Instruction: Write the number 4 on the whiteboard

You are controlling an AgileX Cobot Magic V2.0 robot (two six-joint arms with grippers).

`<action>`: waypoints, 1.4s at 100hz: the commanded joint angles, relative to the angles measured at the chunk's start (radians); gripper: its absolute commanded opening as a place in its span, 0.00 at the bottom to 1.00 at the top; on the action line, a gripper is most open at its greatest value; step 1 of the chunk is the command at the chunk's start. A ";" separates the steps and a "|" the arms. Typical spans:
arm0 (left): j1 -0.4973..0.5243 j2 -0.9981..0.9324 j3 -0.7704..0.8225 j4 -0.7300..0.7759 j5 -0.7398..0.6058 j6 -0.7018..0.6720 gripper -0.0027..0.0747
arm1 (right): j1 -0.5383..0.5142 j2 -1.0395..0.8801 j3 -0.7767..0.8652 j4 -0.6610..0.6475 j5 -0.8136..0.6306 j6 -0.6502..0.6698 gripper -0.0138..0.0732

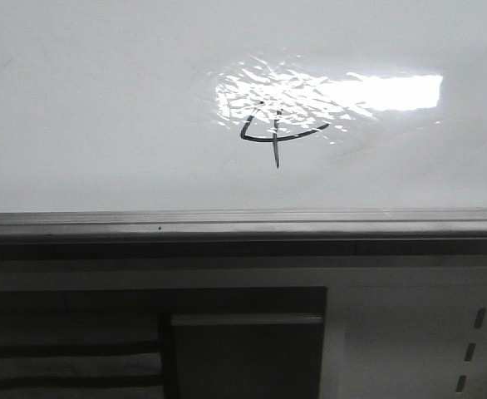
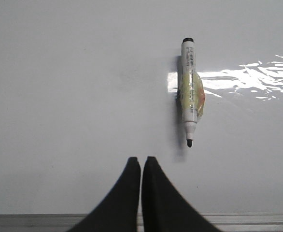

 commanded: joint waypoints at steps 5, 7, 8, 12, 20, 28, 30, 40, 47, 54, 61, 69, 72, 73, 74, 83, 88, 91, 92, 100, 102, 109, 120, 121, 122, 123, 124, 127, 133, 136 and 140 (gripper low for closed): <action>-0.006 -0.027 0.026 0.002 -0.078 -0.012 0.01 | -0.006 0.002 -0.024 -0.018 -0.068 -0.002 0.08; -0.006 -0.027 0.026 0.002 -0.078 -0.012 0.01 | -0.006 0.002 -0.024 -0.018 -0.068 -0.002 0.08; -0.006 -0.027 0.026 0.002 -0.078 -0.012 0.01 | -0.006 0.002 -0.024 -0.018 -0.068 -0.002 0.08; -0.006 -0.027 0.026 0.002 -0.078 -0.012 0.01 | -0.006 0.002 -0.024 -0.018 -0.068 -0.002 0.08; -0.006 -0.027 0.026 0.002 -0.078 -0.012 0.01 | -0.006 0.002 -0.024 -0.018 -0.068 -0.002 0.08; -0.006 -0.027 0.026 0.002 -0.078 -0.012 0.01 | -0.006 0.002 -0.024 -0.018 -0.068 -0.002 0.08; -0.006 -0.027 0.026 0.002 -0.078 -0.012 0.01 | -0.006 0.002 -0.024 -0.018 -0.068 -0.002 0.08; -0.006 -0.027 0.026 0.002 -0.078 -0.012 0.01 | -0.006 0.002 -0.024 -0.018 -0.068 -0.002 0.08; -0.006 -0.027 0.026 0.002 -0.078 -0.012 0.01 | -0.006 -0.002 -0.022 -0.018 -0.070 -0.002 0.08; -0.006 -0.027 0.026 0.002 -0.078 -0.012 0.01 | -0.001 -0.029 -0.012 -0.024 -0.070 -0.002 0.08; -0.006 -0.027 0.026 0.002 -0.078 -0.012 0.01 | -0.029 -0.067 0.018 -0.022 -0.089 -0.002 0.08; -0.006 -0.027 0.026 0.002 -0.078 -0.012 0.01 | -0.108 -0.140 0.086 0.007 -0.147 -0.002 0.08; -0.006 -0.027 0.026 0.002 -0.078 -0.012 0.01 | -0.141 -0.169 0.121 0.026 -0.189 -0.002 0.08; -0.006 -0.027 0.026 0.002 -0.078 -0.012 0.01 | -0.149 -0.184 0.131 0.034 -0.213 -0.002 0.08; -0.006 -0.027 0.026 0.002 -0.078 -0.012 0.01 | -0.166 -0.192 0.151 0.037 -0.225 -0.002 0.08; -0.006 -0.027 0.026 0.002 -0.078 -0.012 0.01 | -0.267 -0.299 0.290 0.067 -0.398 -0.002 0.08; -0.006 -0.027 0.026 0.002 -0.078 -0.012 0.01 | -0.311 -0.354 0.359 0.077 -0.478 -0.002 0.08; -0.006 -0.027 0.026 0.002 -0.078 -0.012 0.01 | -0.330 -0.381 0.395 0.095 -0.516 -0.002 0.08; -0.006 -0.027 0.026 0.002 -0.078 -0.012 0.01 | -0.338 -0.393 0.404 0.098 -0.533 -0.002 0.08; -0.006 -0.027 0.026 0.002 -0.078 -0.012 0.01 | -0.366 -0.443 0.492 0.105 -0.596 -0.002 0.08; -0.006 -0.027 0.026 0.002 -0.078 -0.012 0.01 | -0.366 -0.452 0.510 0.105 -0.609 -0.002 0.08; -0.006 -0.027 0.026 0.002 -0.078 -0.012 0.01 | -0.366 -0.471 0.559 0.109 -0.650 -0.002 0.08; -0.006 -0.027 0.026 0.002 -0.078 -0.012 0.01 | -0.366 -0.501 0.601 0.109 -0.684 -0.002 0.08; -0.006 -0.027 0.026 0.002 -0.078 -0.012 0.01 | -0.366 -0.504 0.598 0.109 -0.680 -0.002 0.08; -0.006 -0.027 0.026 0.002 -0.078 -0.012 0.01 | -0.366 -0.504 0.599 0.109 -0.682 -0.002 0.08; -0.006 -0.027 0.026 0.002 -0.078 -0.012 0.01 | -0.366 -0.504 0.599 0.109 -0.686 -0.002 0.08; -0.006 -0.027 0.026 0.002 -0.080 -0.012 0.01 | -0.366 -0.504 0.599 0.109 -0.689 -0.002 0.08; -0.006 -0.027 0.026 0.002 -0.080 -0.012 0.01 | -0.366 -0.504 0.601 0.109 -0.692 -0.002 0.08; -0.006 -0.027 0.026 0.002 -0.080 -0.012 0.01 | -0.366 -0.504 0.601 0.109 -0.692 -0.002 0.08; -0.006 -0.027 0.026 0.002 -0.080 -0.012 0.01 | -0.366 -0.504 0.601 0.109 -0.692 -0.002 0.08; -0.006 -0.027 0.026 0.002 -0.080 -0.012 0.01 | -0.366 -0.504 0.601 0.109 -0.692 -0.002 0.08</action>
